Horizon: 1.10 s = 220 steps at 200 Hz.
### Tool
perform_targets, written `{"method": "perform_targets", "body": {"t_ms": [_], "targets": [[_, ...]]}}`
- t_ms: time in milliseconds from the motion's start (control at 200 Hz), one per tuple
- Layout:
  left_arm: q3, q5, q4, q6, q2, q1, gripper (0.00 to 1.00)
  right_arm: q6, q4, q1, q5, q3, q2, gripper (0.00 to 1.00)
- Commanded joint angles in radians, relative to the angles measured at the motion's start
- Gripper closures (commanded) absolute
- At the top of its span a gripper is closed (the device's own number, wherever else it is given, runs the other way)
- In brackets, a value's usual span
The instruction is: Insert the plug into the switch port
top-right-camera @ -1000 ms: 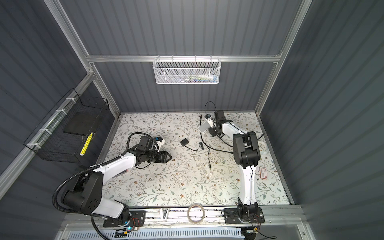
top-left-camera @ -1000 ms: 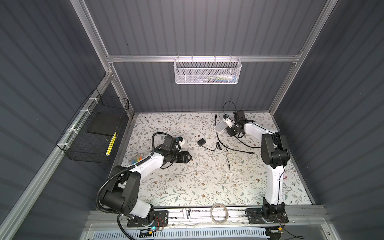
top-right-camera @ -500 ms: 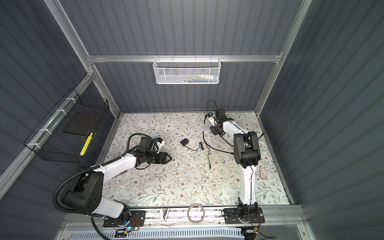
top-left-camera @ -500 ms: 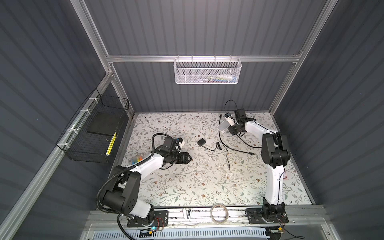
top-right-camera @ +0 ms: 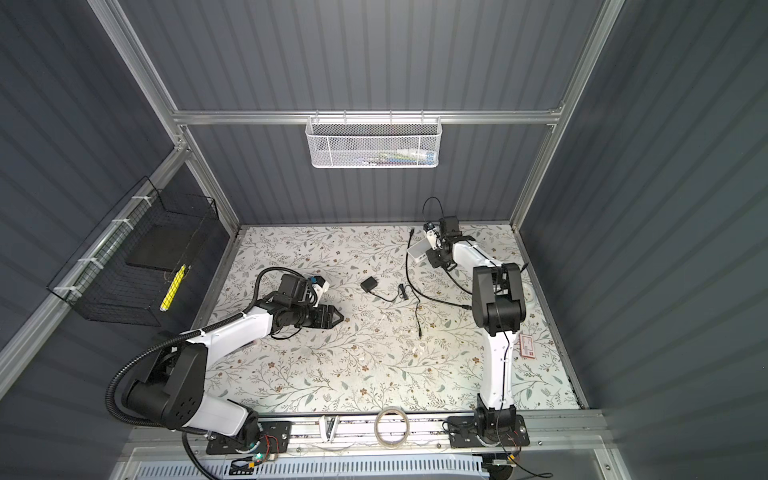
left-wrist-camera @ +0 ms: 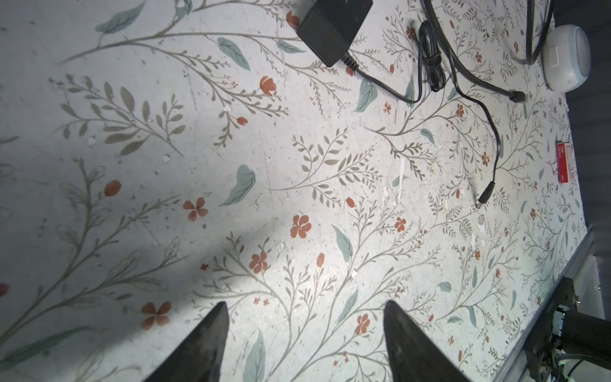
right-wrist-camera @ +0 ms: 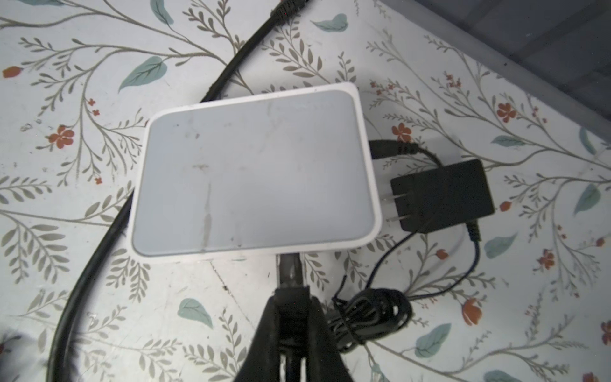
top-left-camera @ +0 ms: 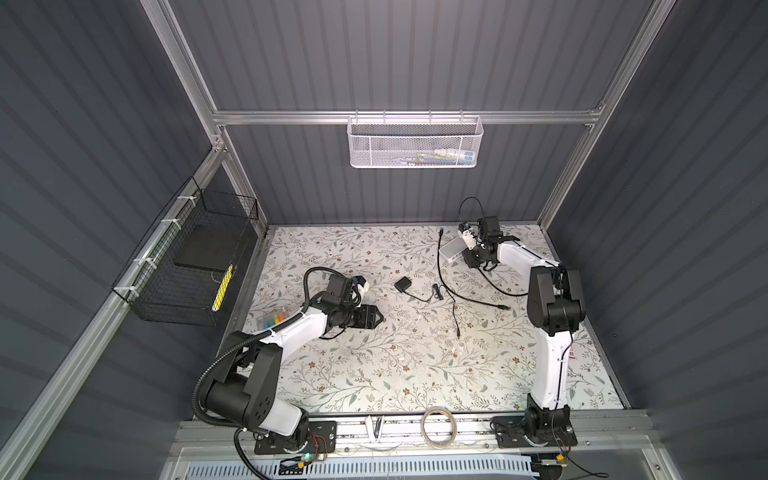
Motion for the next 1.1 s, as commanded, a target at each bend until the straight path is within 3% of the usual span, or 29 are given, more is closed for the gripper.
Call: {"method": "perform_targets", "body": {"t_ms": [0, 425, 1096], "targets": [[-0.010, 0.016, 0.001, 0.006, 0.006, 0.003, 0.26, -0.007, 0.016, -0.015, 0.013, -0.006, -0.045, 0.95], [-0.004, 0.028, 0.010, 0.004, 0.026, 0.003, 0.27, -0.081, -0.059, 0.006, 0.087, 0.011, 0.020, 0.97], [-0.029, 0.013, 0.020, 0.002, 0.019, 0.003, 0.27, -0.140, -0.148, 0.191, 0.080, 0.153, 0.128, 0.97]]}}
